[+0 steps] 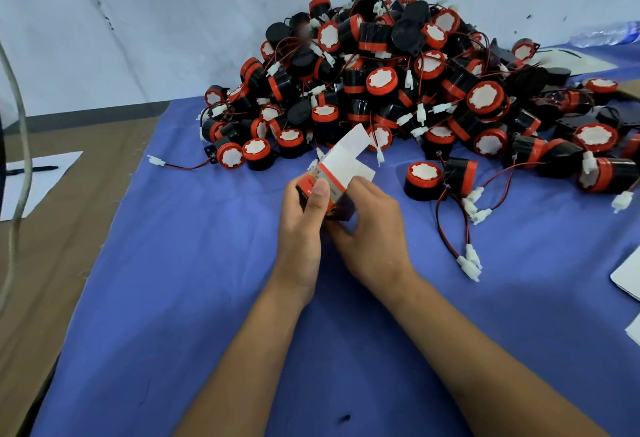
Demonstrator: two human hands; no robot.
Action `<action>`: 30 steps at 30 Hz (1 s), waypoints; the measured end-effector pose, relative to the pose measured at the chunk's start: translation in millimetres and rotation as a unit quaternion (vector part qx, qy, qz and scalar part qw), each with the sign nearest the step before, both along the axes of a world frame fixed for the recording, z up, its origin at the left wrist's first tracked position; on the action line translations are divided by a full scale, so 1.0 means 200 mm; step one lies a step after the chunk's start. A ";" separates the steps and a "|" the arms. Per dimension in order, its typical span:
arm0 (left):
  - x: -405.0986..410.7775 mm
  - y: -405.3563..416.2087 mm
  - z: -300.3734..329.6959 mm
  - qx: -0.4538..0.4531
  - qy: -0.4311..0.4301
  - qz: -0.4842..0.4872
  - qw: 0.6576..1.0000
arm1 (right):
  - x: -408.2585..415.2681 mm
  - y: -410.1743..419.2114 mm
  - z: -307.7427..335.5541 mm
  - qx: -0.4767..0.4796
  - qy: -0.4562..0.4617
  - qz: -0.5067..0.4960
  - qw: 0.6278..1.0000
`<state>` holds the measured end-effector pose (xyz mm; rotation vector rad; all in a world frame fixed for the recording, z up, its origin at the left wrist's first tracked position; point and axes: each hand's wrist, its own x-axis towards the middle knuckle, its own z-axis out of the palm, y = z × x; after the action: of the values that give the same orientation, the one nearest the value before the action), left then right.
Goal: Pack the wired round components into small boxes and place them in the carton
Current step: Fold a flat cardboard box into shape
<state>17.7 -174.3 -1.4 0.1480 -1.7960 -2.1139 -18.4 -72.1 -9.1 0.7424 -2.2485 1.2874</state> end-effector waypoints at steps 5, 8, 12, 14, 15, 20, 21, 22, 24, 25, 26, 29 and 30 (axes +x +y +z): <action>-0.01 -0.09 -0.01 0.110 -0.026 -0.011 0.994 | 0.05 -0.02 0.02 0.122 0.010 0.081 0.989; 0.00 -0.16 -0.01 0.100 -0.015 -0.072 0.992 | 0.05 -0.02 0.03 0.137 0.004 0.121 0.983; -0.01 -0.16 -0.01 -0.080 -0.005 -0.023 0.996 | 0.02 0.07 0.04 0.078 0.014 0.070 0.994; -0.02 -0.17 -0.02 -0.188 -0.002 0.021 0.982 | 0.00 0.11 0.05 0.100 0.015 0.060 0.993; -0.03 -0.18 -0.03 -0.246 -0.010 0.035 0.969 | 0.00 0.11 0.05 0.131 0.004 0.065 0.989; -0.03 -0.27 -0.07 -0.409 -0.075 0.103 0.904 | -0.02 0.04 0.04 0.250 0.029 0.059 0.966; -0.03 -0.28 -0.07 -0.416 -0.082 0.115 0.898 | -0.01 0.03 0.04 0.237 0.039 0.064 0.969; -0.03 -0.29 -0.07 -0.408 -0.088 0.129 0.900 | 0.00 0.02 0.05 0.207 0.058 0.066 0.974; -0.04 -0.30 -0.06 -0.364 -0.103 0.169 0.910 | 0.01 -0.02 0.07 0.095 0.135 0.030 0.986; -0.04 -0.32 -0.06 -0.353 -0.114 0.196 0.908 | -0.01 -0.04 0.08 0.033 0.174 -0.004 0.984; -0.04 -0.35 -0.07 -0.356 -0.130 0.228 0.897 | -0.04 -0.07 0.09 -0.015 0.189 -0.038 0.981; -0.03 -0.41 -0.07 -0.366 -0.172 0.287 0.868 | -0.20 -0.19 0.10 -0.067 0.050 -0.041 0.996; -0.03 -0.42 -0.07 -0.352 -0.171 0.298 0.870 | -0.26 -0.23 0.09 -0.057 -0.016 -0.030 0.998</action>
<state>11.9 -258.8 -14.5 0.7993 -2.2206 -0.9719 -71.0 -118.5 8.4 0.6131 -2.1837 1.3936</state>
